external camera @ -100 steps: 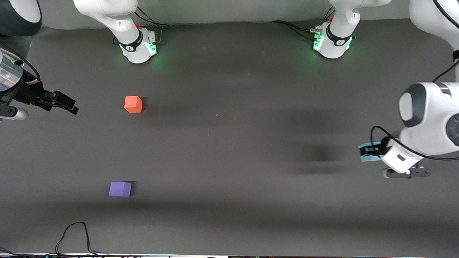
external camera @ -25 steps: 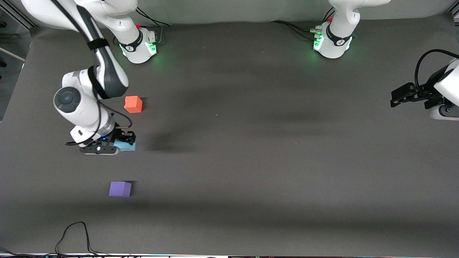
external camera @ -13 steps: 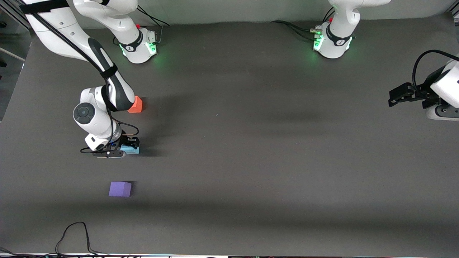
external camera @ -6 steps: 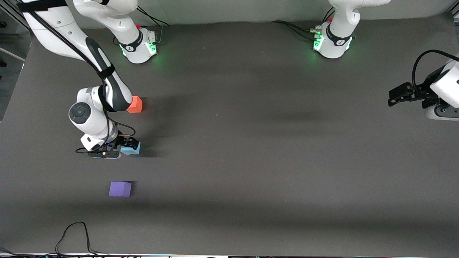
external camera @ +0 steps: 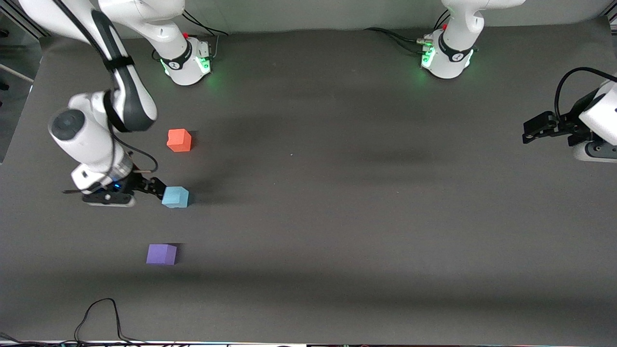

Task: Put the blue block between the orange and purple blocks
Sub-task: 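Raise the right gripper away from the blue block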

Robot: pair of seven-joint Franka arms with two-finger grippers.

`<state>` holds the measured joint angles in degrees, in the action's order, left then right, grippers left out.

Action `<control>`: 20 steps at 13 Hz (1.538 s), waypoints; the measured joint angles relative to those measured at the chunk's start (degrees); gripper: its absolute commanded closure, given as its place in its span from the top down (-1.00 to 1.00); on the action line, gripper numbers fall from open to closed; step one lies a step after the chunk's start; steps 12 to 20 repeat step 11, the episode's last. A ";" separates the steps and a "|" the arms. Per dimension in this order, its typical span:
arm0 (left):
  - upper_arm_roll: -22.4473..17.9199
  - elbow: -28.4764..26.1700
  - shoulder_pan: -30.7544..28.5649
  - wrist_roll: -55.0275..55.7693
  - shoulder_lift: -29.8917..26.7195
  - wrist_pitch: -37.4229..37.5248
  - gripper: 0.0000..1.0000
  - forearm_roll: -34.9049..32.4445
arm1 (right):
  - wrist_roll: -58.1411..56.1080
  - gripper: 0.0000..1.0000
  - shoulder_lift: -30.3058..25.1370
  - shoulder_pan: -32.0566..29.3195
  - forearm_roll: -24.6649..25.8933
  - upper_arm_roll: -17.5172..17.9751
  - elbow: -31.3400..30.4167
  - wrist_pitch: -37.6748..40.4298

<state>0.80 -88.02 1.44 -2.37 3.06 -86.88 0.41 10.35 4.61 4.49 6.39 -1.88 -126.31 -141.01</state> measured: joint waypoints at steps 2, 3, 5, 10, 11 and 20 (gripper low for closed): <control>0.00 0.01 0.00 0.00 0.00 -0.02 1.00 0.00 | -0.68 1.00 -6.10 0.01 -0.69 -0.04 0.92 6.30; 0.00 0.01 0.00 0.01 0.00 -0.05 1.00 0.00 | -1.17 1.00 -8.95 0.01 -2.72 -0.04 2.09 11.13; 0.00 -0.01 0.00 0.02 0.00 -0.09 1.00 0.00 | -3.47 1.00 -13.63 0.02 -7.16 -0.05 5.95 21.47; 0.00 -0.01 0.00 0.02 0.00 -0.12 1.00 0.00 | -4.51 1.00 -17.51 0.02 -8.75 -0.23 17.27 39.08; 0.00 -0.01 0.00 0.02 0.00 -0.12 1.00 0.00 | -4.59 1.00 -17.37 0.02 -8.77 -0.36 18.84 40.76; 0.00 -0.01 0.00 0.02 0.00 -0.12 1.00 0.00 | -4.59 1.00 -17.37 0.02 -8.77 -0.36 18.84 40.76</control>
